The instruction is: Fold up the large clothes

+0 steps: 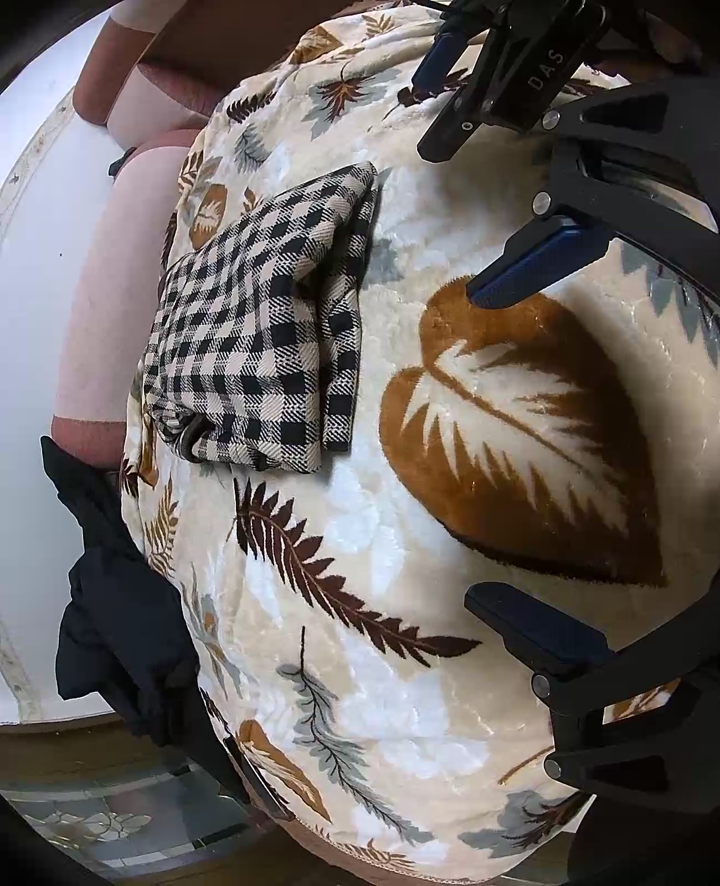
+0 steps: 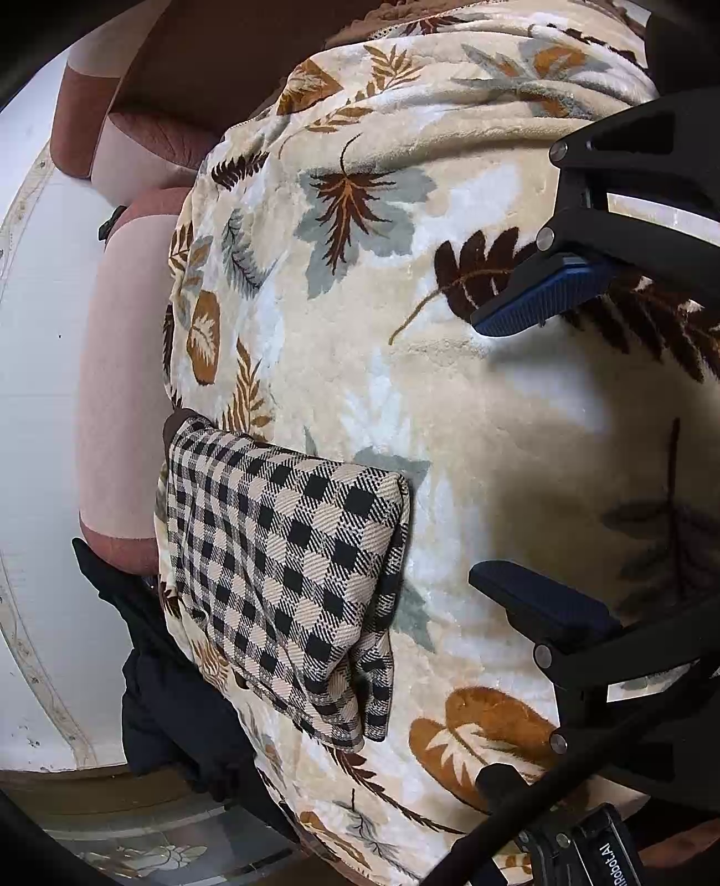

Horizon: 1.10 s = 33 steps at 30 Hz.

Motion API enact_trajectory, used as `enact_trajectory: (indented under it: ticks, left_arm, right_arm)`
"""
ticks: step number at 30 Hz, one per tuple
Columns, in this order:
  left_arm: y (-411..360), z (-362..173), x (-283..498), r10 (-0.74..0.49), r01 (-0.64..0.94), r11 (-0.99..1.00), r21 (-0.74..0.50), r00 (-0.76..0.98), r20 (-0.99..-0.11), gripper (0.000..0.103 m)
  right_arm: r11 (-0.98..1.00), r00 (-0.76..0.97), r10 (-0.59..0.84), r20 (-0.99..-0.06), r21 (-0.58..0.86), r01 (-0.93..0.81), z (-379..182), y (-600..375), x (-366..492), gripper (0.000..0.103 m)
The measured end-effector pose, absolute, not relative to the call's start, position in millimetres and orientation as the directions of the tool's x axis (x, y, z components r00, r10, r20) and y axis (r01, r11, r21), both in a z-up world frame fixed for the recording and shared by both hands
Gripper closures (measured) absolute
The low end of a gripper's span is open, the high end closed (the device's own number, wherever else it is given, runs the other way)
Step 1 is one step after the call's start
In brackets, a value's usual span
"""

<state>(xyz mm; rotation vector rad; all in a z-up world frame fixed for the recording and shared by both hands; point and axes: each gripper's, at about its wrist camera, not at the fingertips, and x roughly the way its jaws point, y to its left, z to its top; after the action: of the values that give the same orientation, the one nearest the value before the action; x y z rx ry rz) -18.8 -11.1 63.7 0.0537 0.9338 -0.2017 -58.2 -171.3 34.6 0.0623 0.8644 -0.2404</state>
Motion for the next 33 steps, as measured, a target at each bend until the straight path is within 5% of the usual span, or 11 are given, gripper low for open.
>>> enact_trajectory:
  ticks: [33]
  left_arm:
    - [4,84,-58,-0.154,0.201,0.979,-0.032,0.629,-0.762,0.004]
  right_arm:
    - [0.965,0.667,-0.253,-0.701,-0.136,0.223,53,-151,-75,0.015]
